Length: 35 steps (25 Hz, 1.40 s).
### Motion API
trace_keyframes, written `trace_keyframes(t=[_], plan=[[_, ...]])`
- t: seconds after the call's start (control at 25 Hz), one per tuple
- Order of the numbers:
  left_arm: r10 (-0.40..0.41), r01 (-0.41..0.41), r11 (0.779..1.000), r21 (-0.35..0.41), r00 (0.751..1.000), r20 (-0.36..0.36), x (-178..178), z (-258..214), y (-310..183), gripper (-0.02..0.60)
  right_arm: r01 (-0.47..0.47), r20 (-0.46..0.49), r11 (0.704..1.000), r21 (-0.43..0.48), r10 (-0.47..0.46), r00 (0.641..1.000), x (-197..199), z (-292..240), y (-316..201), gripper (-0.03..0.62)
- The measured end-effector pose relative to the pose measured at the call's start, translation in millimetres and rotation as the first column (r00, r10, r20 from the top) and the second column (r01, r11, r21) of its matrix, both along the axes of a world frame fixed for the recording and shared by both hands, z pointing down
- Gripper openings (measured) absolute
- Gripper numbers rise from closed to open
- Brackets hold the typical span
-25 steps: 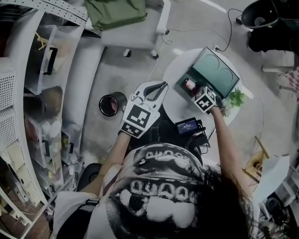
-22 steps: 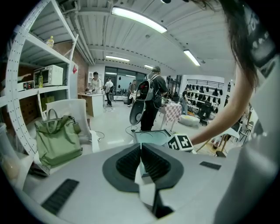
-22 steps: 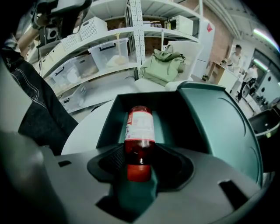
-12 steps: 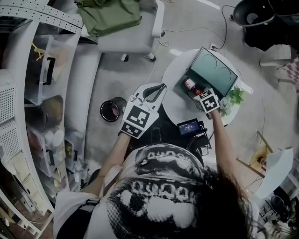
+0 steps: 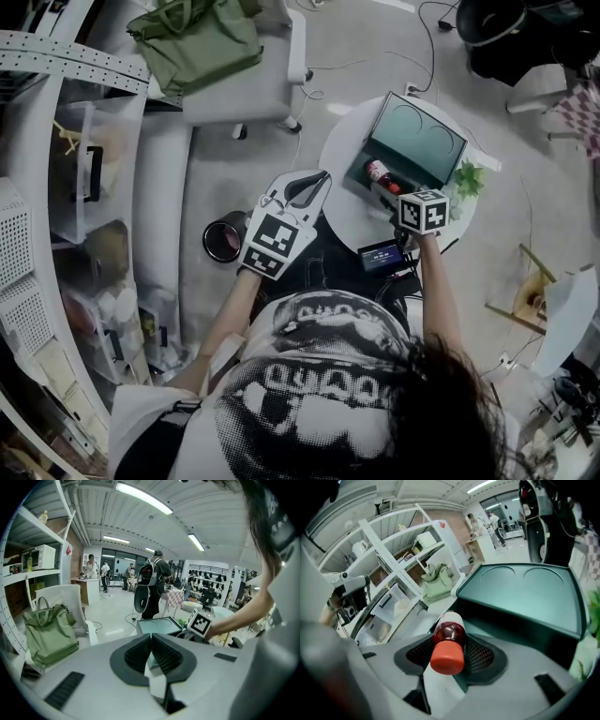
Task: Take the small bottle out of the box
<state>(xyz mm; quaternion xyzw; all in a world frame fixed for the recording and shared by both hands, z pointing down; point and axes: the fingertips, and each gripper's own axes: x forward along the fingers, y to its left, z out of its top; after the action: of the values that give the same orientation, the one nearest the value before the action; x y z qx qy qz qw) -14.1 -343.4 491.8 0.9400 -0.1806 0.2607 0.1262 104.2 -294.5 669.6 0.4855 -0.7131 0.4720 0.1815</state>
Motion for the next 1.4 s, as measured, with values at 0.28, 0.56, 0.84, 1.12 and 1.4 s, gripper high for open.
trace_keyframes(t=[0.28, 0.56, 0.84, 1.12, 1.4], plan=[[0.099, -0.099, 0.995, 0.0, 0.995, -0.01, 7.2, 6.5, 1.8, 0.017, -0.199, 0.055, 0.977, 0.079, 0.195, 0.979, 8.5, -38.7, 13.5, 0.215], [0.198, -0.199, 0.98, -0.026, 0.98, -0.015, 17.8, 17.7, 14.5, 0.017, -0.402, 0.179, 0.906, 0.135, 0.377, 0.909, 24.3, -78.7, 29.3, 0.215], [0.236, -0.236, 0.97, -0.053, 0.972, -0.017, 29.0, 25.4, 28.6, 0.017, -0.538, 0.28, 0.826, 0.168, 0.483, 0.829, 39.7, -109.6, 51.4, 0.215], [0.257, -0.257, 0.965, -0.061, 0.966, -0.005, 39.1, 30.4, 47.5, 0.017, -0.637, 0.35, 0.751, 0.173, 0.558, 0.752, 57.1, -125.6, 93.1, 0.215], [0.274, -0.274, 0.961, -0.023, 0.962, -0.012, 61.2, 13.6, 92.5, 0.017, -0.678, 0.389, 0.707, 0.201, 0.577, 0.718, 71.7, -140.8, 149.8, 0.215]])
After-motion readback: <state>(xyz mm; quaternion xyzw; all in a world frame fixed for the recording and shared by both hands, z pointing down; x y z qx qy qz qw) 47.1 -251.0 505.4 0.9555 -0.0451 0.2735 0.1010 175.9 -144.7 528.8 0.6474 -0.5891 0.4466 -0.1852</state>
